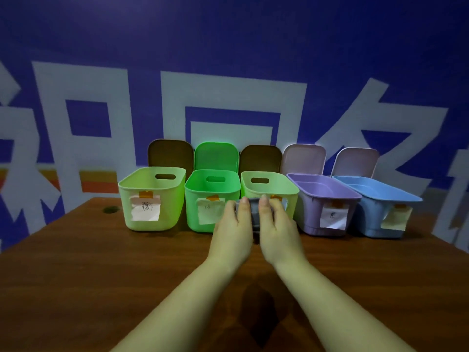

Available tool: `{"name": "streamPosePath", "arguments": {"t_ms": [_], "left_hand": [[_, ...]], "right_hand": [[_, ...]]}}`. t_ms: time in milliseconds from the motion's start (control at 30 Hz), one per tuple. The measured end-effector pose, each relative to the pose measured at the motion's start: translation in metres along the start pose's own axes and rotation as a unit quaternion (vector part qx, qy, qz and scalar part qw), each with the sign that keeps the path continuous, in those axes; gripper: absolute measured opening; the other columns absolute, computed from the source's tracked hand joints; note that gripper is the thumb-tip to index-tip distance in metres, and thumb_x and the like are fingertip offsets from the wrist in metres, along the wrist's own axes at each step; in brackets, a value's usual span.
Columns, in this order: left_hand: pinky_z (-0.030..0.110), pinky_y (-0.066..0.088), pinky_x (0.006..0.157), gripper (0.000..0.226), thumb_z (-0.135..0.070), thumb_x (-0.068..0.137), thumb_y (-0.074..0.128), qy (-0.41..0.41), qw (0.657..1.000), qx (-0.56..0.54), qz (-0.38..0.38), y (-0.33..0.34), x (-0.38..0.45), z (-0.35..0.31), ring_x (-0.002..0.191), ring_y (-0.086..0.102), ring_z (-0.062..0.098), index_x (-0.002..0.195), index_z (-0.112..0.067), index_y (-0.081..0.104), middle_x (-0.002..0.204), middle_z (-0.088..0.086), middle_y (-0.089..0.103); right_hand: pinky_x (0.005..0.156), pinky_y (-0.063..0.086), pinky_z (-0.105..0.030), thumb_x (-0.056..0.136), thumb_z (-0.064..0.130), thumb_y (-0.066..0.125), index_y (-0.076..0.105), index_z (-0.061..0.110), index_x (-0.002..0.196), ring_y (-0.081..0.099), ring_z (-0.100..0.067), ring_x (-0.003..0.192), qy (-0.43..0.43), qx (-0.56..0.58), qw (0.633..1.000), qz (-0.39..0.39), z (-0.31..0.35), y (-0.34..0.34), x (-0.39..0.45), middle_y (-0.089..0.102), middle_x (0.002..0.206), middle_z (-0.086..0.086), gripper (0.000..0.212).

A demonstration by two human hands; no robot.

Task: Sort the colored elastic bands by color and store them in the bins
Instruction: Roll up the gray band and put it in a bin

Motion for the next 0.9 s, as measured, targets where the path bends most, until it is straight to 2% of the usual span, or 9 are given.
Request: {"name": "streamPosePath", "arguments": {"t_ms": [133, 200, 267, 367, 433, 567, 700, 800, 900], "left_hand": [[0.036, 0.043, 0.079, 0.032, -0.041, 0.099, 0.028, 0.061, 0.997, 0.051, -0.008, 0.004, 0.010, -0.021, 0.094, 0.056, 0.024, 0.102, -0.017, 0.049, 0.096, 0.005, 0.059], [0.033, 0.037, 0.071, 0.028, -0.040, 0.099, 0.029, 0.098, 0.992, 0.076, -0.018, 0.010, 0.016, -0.027, 0.087, 0.054, 0.023, 0.097, -0.017, 0.045, 0.086, 0.000, 0.055], [0.030, 0.030, 0.065, 0.023, -0.038, 0.099, 0.030, 0.118, 0.989, 0.086, -0.022, 0.020, 0.024, -0.028, 0.080, 0.050, 0.020, 0.093, -0.019, 0.041, 0.078, -0.005, 0.050], [0.030, 0.026, 0.063, 0.023, -0.037, 0.099, 0.031, 0.127, 0.988, 0.083, -0.032, 0.040, 0.043, -0.024, 0.082, 0.050, 0.024, 0.097, -0.017, 0.042, 0.085, -0.001, 0.051], [0.030, 0.026, 0.063, 0.031, -0.044, 0.097, 0.029, 0.135, 0.987, 0.079, -0.040, 0.054, 0.060, -0.018, 0.088, 0.054, 0.028, 0.099, -0.017, 0.042, 0.088, 0.000, 0.052], [0.028, 0.026, 0.062, 0.033, -0.050, 0.084, 0.023, 0.145, 0.985, 0.073, -0.053, 0.074, 0.100, 0.003, 0.088, 0.055, 0.025, 0.097, -0.024, 0.039, 0.089, -0.004, 0.052], [0.031, 0.039, 0.069, 0.033, -0.050, 0.085, 0.024, 0.136, 0.989, 0.040, -0.049, 0.086, 0.141, 0.020, 0.088, 0.058, 0.022, 0.099, -0.026, 0.041, 0.092, -0.001, 0.057], [0.033, 0.045, 0.081, 0.031, -0.052, 0.084, 0.028, 0.083, 0.996, -0.041, -0.013, 0.091, 0.176, 0.018, 0.088, 0.057, 0.018, 0.095, -0.028, 0.043, 0.092, -0.004, 0.058], [0.030, 0.045, 0.089, 0.040, -0.061, 0.084, 0.030, 0.008, 0.991, -0.131, 0.028, 0.090, 0.209, -0.003, 0.093, 0.057, 0.011, 0.096, -0.025, 0.044, 0.099, -0.004, 0.058]], "right_hand": [[0.069, 0.043, -0.025, 0.099, 0.044, 0.026, 0.052, 0.024, 0.103, 0.054, -0.013, 0.087, 0.051, 0.060, 0.997, 0.027, 0.012, -0.016, 0.022, 0.058, 0.099, -0.001, 0.032], [0.083, 0.051, -0.034, 0.100, 0.043, 0.028, 0.053, 0.029, 0.094, 0.059, -0.018, 0.095, 0.084, 0.111, 0.989, 0.041, 0.008, -0.019, 0.034, 0.061, 0.104, -0.005, 0.029], [0.093, 0.049, -0.048, 0.098, 0.045, 0.032, 0.056, 0.029, 0.086, 0.061, -0.024, 0.098, 0.087, 0.137, 0.986, 0.029, -0.002, -0.021, 0.047, 0.063, 0.103, -0.008, 0.030], [0.094, 0.047, -0.052, 0.093, 0.046, 0.033, 0.055, 0.030, 0.085, 0.060, -0.026, 0.099, 0.060, 0.123, 0.991, 0.000, -0.019, -0.023, 0.068, 0.064, 0.102, -0.009, 0.029], [0.095, 0.045, -0.050, 0.100, 0.034, 0.033, 0.052, 0.029, 0.081, 0.059, -0.025, 0.097, 0.058, 0.127, 0.990, -0.012, -0.034, -0.023, 0.087, 0.062, 0.098, -0.007, 0.028], [0.087, 0.048, -0.036, 0.102, 0.028, 0.030, 0.050, 0.030, 0.079, 0.058, -0.018, 0.090, 0.041, 0.128, 0.991, -0.001, -0.061, -0.014, 0.125, 0.059, 0.088, 0.003, 0.031], [0.074, 0.054, -0.035, 0.101, 0.033, 0.030, 0.051, 0.026, 0.084, 0.061, -0.017, 0.082, 0.011, 0.084, 0.996, 0.020, -0.080, -0.002, 0.163, 0.061, 0.085, -0.002, 0.028], [0.066, 0.053, -0.031, 0.096, 0.045, 0.028, 0.051, 0.025, 0.090, 0.060, -0.012, 0.076, -0.020, 0.036, 0.999, 0.014, -0.077, -0.001, 0.196, 0.060, 0.081, 0.004, 0.032], [0.069, 0.053, -0.039, 0.090, 0.051, 0.026, 0.053, 0.023, 0.091, 0.061, -0.014, 0.076, -0.028, 0.014, 1.000, -0.002, -0.062, -0.004, 0.231, 0.062, 0.081, 0.004, 0.038]]}}
Point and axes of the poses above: each hand's wrist, its own x-axis towards the middle knuckle, its own y-axis out of the palm, z = x × y, the point moved 1 cm from there along x, towards the middle knuckle
